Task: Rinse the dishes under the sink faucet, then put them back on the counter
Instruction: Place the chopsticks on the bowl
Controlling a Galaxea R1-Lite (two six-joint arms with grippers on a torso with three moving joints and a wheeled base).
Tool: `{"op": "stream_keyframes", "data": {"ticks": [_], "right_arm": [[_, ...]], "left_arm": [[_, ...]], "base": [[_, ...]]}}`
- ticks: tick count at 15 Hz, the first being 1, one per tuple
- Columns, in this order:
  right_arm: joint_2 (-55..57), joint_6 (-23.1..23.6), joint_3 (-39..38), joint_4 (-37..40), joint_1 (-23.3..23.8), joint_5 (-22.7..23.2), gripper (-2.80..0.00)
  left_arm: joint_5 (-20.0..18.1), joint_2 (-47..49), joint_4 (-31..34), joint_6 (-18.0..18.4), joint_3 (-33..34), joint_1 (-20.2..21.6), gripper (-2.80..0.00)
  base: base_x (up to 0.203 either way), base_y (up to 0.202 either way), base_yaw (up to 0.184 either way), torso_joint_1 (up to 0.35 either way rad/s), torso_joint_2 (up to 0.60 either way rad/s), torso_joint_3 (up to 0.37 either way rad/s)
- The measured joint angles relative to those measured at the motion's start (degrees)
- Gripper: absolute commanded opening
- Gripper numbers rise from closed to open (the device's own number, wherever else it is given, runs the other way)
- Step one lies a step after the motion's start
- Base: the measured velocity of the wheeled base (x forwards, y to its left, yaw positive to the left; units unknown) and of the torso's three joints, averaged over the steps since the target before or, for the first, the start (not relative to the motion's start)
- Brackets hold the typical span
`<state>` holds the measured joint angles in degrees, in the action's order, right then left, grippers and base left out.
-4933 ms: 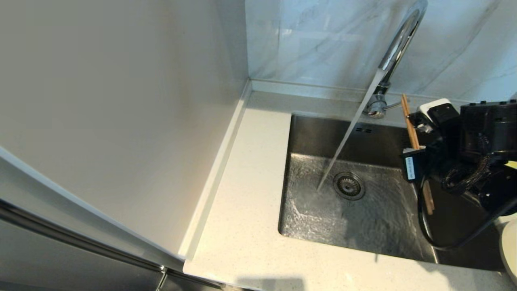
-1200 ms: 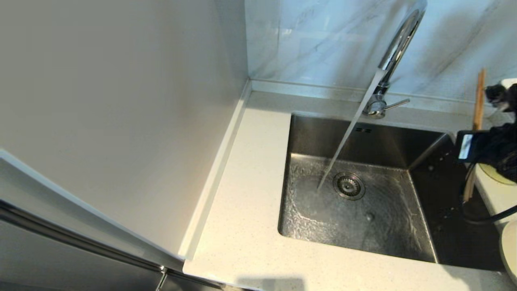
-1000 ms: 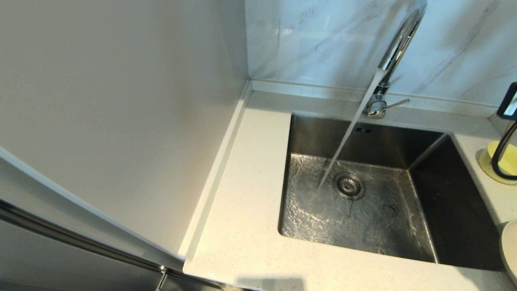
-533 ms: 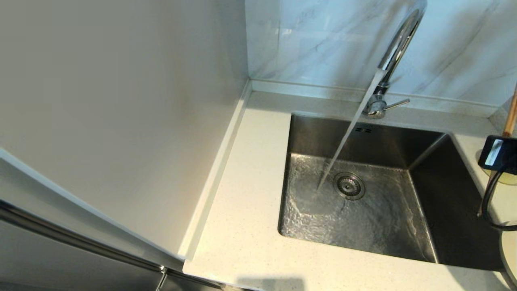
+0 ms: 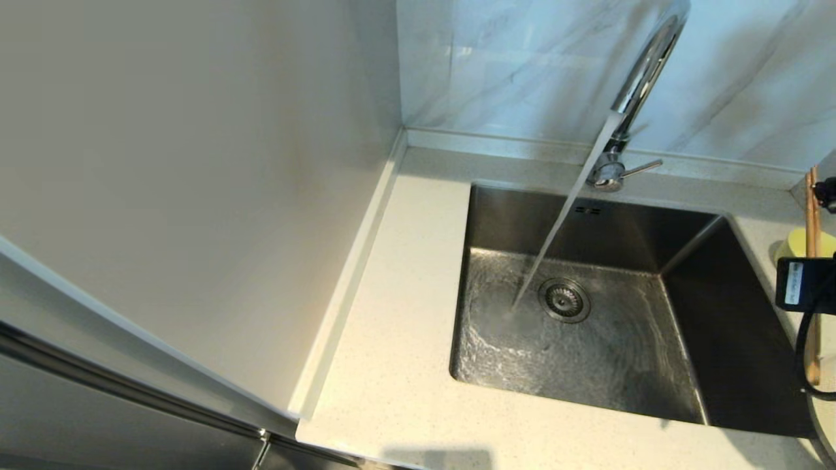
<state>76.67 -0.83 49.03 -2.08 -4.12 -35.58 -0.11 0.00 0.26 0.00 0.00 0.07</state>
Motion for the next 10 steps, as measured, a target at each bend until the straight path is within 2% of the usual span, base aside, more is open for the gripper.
{"op": "stream_keyframes", "data": {"ticks": [3,6,8,10], "right_arm": [[3.4,16.4,8.4,-0.1,9.0,0.1,-2.80],[7.1,31.4,17.8,1.1,14.8,1.5,-2.80],[9.7,36.2,24.9,5.9,16.8,4.2,-2.80],[12.2,37.2,32.7,14.0,18.0,6.6,-2.80]], "left_arm": [[0.0,0.0,0.0,0.0,0.0,0.0,-2.80],[0.0,0.0,0.0,0.0,0.0,0.0,-2.80],[0.0,0.0,0.0,0.0,0.0,0.0,-2.80],[0.0,0.0,0.0,0.0,0.0,0.0,-2.80]], "base": [[0.000,0.000,0.000,0.000,0.00,0.000],[0.000,0.000,0.000,0.000,0.00,0.000],[0.000,0.000,0.000,0.000,0.00,0.000],[0.000,0.000,0.000,0.000,0.00,0.000]]}}
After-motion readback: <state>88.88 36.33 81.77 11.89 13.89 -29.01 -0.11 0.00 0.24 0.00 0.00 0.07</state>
